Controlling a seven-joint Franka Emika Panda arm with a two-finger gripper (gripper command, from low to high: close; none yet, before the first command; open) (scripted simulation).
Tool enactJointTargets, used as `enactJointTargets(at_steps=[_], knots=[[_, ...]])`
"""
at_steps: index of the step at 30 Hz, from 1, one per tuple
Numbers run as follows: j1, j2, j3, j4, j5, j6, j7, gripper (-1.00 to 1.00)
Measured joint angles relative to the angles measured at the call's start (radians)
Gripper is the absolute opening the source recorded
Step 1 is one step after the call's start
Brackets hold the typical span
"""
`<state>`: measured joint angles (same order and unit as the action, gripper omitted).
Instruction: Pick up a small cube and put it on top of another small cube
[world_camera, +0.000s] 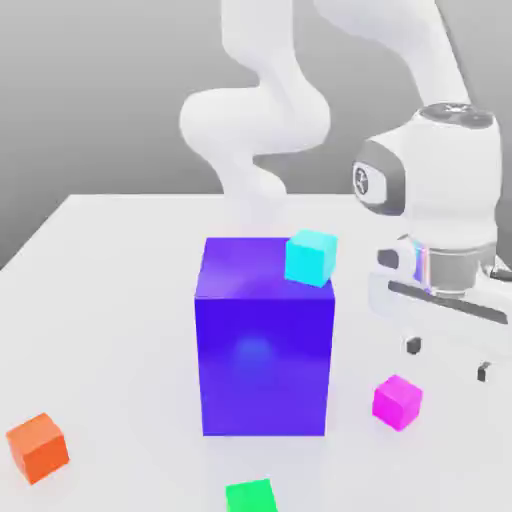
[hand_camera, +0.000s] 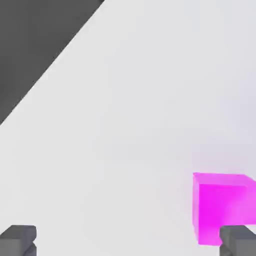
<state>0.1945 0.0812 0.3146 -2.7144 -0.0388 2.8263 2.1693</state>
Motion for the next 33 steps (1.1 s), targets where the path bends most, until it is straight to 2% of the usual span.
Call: enactJointTargets(at_steps=[4,7,8,15,22,26,33], knots=[[0.071,0.122,-0.096,-0.006,-0.149,0.090,0.121,0.00],[0.153,0.227,-0.193,0.015,-0.217,0.175,0.174,0.00],[0.170,0.242,-0.211,0.020,-0.226,0.158,0.182,-1.00],[0.170,0.238,-0.209,0.019,-0.224,0.154,0.180,-1.00],[0.082,0.025,-0.092,-0.018,-0.041,0.021,0.021,-1.00],[0.051,-0.023,-0.097,0.047,0.059,-0.061,-0.057,-1.00],[-0.040,-0.019,-0.144,0.190,0.136,-0.206,0.108,-1.00]])
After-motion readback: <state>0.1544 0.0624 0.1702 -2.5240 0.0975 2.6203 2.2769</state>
